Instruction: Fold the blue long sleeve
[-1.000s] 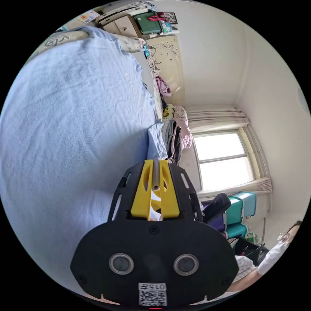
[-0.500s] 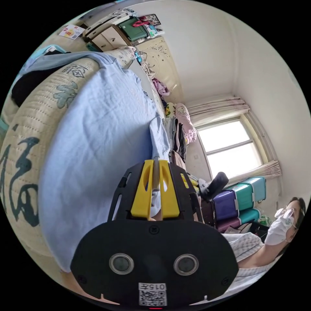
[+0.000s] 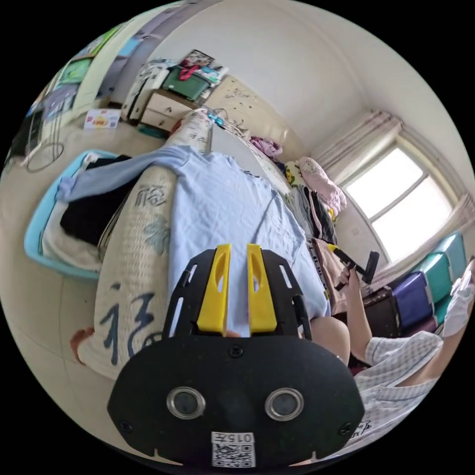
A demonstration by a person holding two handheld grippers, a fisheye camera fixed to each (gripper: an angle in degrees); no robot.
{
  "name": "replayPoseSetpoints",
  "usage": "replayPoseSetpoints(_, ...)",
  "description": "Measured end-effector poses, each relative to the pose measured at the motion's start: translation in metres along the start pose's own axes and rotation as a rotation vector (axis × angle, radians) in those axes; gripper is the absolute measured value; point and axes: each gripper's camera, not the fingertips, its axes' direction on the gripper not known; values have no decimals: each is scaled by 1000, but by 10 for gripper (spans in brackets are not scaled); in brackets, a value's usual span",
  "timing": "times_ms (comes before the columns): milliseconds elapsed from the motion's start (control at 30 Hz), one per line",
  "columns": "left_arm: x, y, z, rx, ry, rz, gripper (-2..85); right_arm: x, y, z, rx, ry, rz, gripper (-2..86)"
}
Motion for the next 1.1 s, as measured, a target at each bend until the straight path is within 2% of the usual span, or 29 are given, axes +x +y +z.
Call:
replayPoseSetpoints(167, 95, -94, 94, -70, 34, 183, 81, 74, -37, 44, -97, 0, 49, 97)
replayPoseSetpoints(233, 129, -150, 167, -133, 86, 195, 92, 97, -48, 69, -132, -10, 68, 106)
replayPoseSetpoints(333, 168, -199, 268, -218, 38, 214, 113, 128, -47, 93, -139, -52, 90, 102)
replayPoseSetpoints(533, 209, -233, 430, -347, -43, 225, 125, 190, -32, 88, -54, -216, 211, 61)
replayPoseSetpoints(600, 220, -236, 442, -277, -93, 248, 80, 200, -30, 87, -46, -232, 230, 57)
replayPoseSetpoints(733, 250, -249, 463, -299, -127, 354, 33, 211, -30, 78, -4, -147, 256, 53)
replayPoseSetpoints(867, 279, -261, 469, -265, -157, 407, 31, 219, -32, 82, -22, -91, 285, 51)
replayPoseSetpoints(967, 289, -259, 486, -305, -223, 441, 39, 220, -35, 91, -59, -47, 283, 51)
replayPoseSetpoints(1100, 276, -259, 478, -309, -238, 384, 68, 221, -36, 101, -85, -31, 277, 52)
